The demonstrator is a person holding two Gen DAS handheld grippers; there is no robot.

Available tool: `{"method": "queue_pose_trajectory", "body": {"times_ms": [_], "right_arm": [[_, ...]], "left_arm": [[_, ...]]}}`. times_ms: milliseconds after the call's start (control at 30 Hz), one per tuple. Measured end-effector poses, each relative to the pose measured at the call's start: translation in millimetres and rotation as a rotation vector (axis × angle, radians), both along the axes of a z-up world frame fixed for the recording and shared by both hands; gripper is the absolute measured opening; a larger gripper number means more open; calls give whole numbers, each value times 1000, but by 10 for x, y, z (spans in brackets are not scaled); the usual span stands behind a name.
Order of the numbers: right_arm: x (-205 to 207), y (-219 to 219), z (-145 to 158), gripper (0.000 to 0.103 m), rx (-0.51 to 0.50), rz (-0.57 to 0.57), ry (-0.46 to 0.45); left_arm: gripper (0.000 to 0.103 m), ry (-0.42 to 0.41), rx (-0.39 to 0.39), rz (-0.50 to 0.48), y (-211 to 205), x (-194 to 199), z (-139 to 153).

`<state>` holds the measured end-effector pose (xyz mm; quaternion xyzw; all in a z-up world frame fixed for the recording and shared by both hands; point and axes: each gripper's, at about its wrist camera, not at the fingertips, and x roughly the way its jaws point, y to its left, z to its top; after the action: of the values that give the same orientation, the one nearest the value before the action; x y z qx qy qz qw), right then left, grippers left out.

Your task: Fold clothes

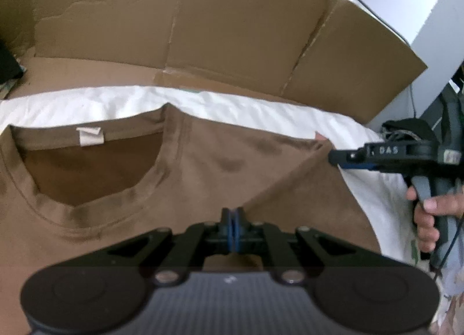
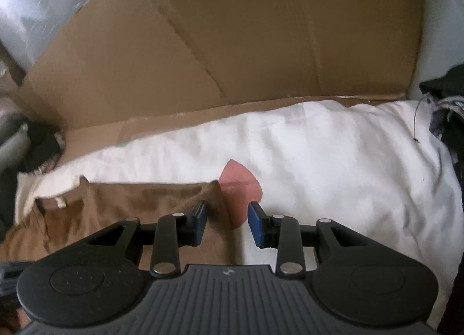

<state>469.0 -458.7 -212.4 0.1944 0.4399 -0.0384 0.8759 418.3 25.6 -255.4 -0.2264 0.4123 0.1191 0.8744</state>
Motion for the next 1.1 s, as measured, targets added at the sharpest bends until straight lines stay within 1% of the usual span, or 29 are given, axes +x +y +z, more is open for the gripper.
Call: {"method": "queue_pose_trajectory", "body": {"times_ms": [67,167,367,467,533,667,800,867,967,1033,1100], "right_arm": [[10,17,-45,36,-19,0,15],[30,23,-65,36,-26,-10,11],[116,90,-27,36,-48,21,-4],[178,152,-31,36,-82,43,5],[216,148,-58,36,-93,35,18],[270,96,-106,35,-75,12,19],[312,65,-98,35,-75,37,21],[282,0,-28,37,-42,41,1],[81,-75,210,44,-16,91,-82],[-97,-96,359,44,-21,143,-94],[-280,-93,458,44,-31,183,-89]], "left_arm": [[2,2,-3,2,6,-21,-14],[2,-1,-9,5,13,-38,-38],[2,-13,-10,7,21,-17,-44],[2,-10,3,-6,24,-4,-50],[2,-12,1,-9,32,0,-51],[2,-5,3,-5,51,20,-65],[2,3,0,11,75,33,-90],[2,11,-4,20,86,41,-109],[5,14,-34,40,121,37,-146],[6,7,-54,58,140,22,-149],[8,14,-47,63,139,12,-139]]}}
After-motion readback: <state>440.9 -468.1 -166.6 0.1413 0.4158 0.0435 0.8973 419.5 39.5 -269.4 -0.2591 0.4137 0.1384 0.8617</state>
